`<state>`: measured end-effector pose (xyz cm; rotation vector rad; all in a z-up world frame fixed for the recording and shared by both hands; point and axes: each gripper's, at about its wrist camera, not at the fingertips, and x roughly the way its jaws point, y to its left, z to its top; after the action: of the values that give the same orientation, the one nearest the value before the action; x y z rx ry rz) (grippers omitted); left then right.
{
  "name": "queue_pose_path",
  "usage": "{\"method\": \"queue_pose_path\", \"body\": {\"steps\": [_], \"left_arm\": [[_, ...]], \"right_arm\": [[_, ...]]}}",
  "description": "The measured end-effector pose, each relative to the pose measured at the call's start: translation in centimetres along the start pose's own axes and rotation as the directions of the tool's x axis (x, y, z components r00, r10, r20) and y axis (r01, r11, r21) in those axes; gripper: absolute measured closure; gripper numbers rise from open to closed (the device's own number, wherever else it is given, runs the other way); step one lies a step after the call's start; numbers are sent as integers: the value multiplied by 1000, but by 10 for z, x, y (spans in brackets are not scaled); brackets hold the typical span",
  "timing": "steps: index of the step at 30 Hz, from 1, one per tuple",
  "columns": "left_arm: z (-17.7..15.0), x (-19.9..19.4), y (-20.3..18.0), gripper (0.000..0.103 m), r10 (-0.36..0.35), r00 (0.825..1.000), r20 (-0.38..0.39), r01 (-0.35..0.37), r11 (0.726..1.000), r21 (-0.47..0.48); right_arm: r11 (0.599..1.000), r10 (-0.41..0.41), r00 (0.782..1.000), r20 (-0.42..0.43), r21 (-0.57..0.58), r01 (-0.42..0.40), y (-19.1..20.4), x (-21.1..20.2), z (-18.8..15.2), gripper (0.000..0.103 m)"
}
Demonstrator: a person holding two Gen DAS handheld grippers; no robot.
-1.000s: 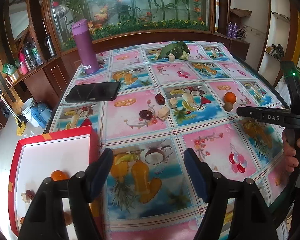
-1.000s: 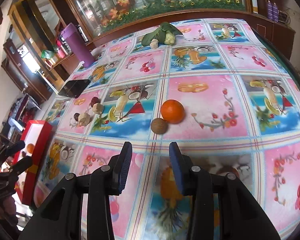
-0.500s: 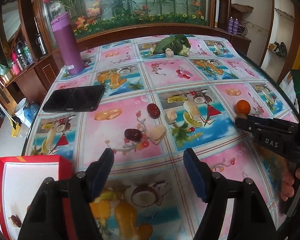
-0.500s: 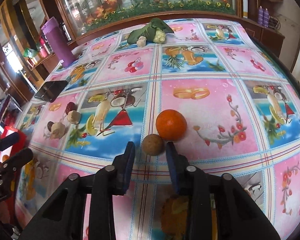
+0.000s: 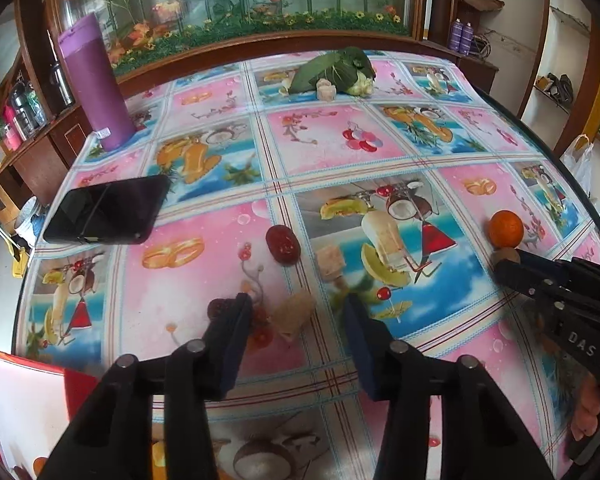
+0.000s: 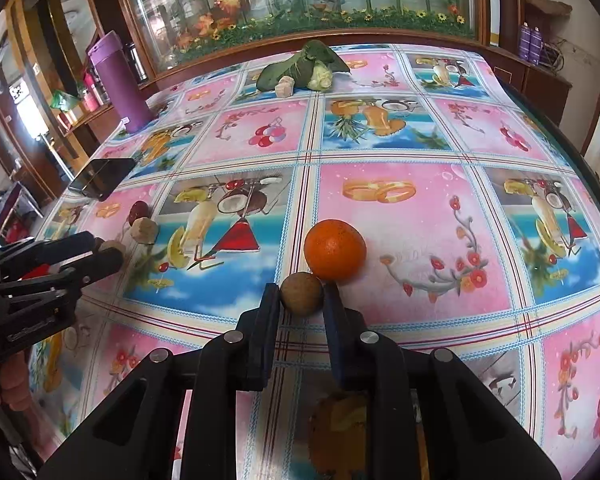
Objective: Organize fruits
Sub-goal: 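Grasp a brown kiwi with the right tool while the left tool grasps a tan pastry cube, then carry the kiwi and pastry cube in both tools over the tray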
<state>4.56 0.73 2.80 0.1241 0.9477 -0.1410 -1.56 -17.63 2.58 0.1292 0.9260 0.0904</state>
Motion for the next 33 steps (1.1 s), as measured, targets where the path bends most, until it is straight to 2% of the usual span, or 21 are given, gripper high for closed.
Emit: {"method": "queue_pose_path", "body": {"steps": [4, 10, 17, 21, 25, 29, 33], "left_arm": [[-3, 11, -1, 61, -14, 999, -35, 14, 1000, -4], [-4, 10, -1, 75, -39, 999, -31, 38, 999, -21], [-14, -3, -2, 76, -61, 998, -32, 59, 997, -56], [-25, -35, -4, 76, -75, 997, 26, 77, 994, -75], [-41, -84, -1, 76, -47, 991, 123, 57, 995, -82], [-65, -125, 11, 76, 17, 978, 206, 5, 994, -106], [-97, -149, 34, 76, 80, 969, 233, -42, 986, -163]], "right_arm": [[999, 26, 1000, -4, 19, -26, -4, -4, -1, 82], [998, 62, 998, 21, 23, -62, -4, -13, 0, 82], [995, 90, 994, 56, 26, -91, -5, -20, 1, 82], [993, 113, 990, 89, 26, -116, -4, -25, 1, 82], [989, 142, 984, 103, 29, -146, -1, -26, 1, 82], [987, 152, 980, 124, 22, -156, 3, -28, 0, 82], [986, 164, 975, 147, -8, -165, 14, -32, -3, 82]]}}
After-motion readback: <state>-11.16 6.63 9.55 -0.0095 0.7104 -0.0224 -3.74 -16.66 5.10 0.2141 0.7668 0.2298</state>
